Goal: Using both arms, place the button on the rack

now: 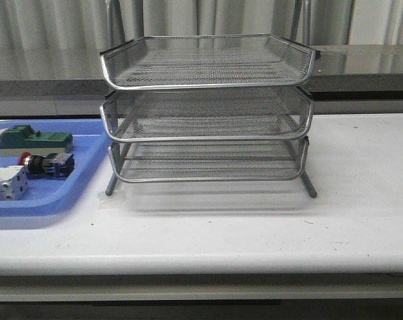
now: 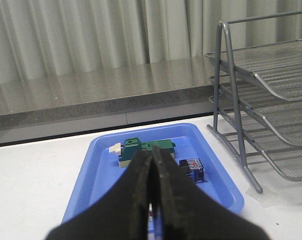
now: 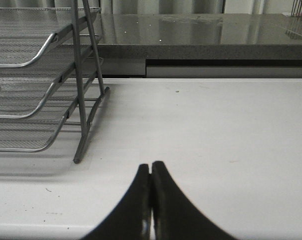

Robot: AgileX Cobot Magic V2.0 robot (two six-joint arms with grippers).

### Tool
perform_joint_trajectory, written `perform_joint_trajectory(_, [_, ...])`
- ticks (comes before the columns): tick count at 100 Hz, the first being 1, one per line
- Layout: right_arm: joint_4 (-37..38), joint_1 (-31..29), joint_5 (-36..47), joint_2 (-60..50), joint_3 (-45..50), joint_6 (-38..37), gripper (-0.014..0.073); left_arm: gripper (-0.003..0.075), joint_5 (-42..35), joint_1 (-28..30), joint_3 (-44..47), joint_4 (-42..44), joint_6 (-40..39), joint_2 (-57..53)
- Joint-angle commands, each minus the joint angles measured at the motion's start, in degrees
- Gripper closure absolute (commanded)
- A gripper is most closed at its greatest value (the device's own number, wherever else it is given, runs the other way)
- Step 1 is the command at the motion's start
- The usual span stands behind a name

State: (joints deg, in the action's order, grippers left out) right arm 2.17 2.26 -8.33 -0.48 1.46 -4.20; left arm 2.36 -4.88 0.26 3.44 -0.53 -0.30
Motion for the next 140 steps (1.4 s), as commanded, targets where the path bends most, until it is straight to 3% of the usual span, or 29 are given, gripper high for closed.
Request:
perform_joint_trajectory(1, [0.5,-0.4,4.6,-1.1,0.1,0.1,0.0654,0.0741,-4.5,0.1,1.9,0.0,-0.6,-1.8])
perform_joint_trajectory(68, [0.5,-0.4,4.7,-1.1,0.1,0.1,0.0654,0.0741,-4.5,0.1,1.9,0.0,-0.6,-1.8])
perform_joint_trajectory(94, [0.5,-0.4,9.2,-1.1,-0.3,0.1,0.0654,0.0741,-4.5,0.1,1.9,0.0,-0.6,-1.8])
perform_joint_trajectory(115, [-1.1,-0.4,1.6,0.5,-8.7,0.1,0.0654,0.0741,-4.5,0.1,1.9,0.0,-0.6,-1.8])
perform_joint_trajectory(140, [-4.1,-0.4,-14.8,13.0,-24.5,0.1,0.0654,0.0741,-4.5,0.1,1.9,0.0,-0.6,-1.8])
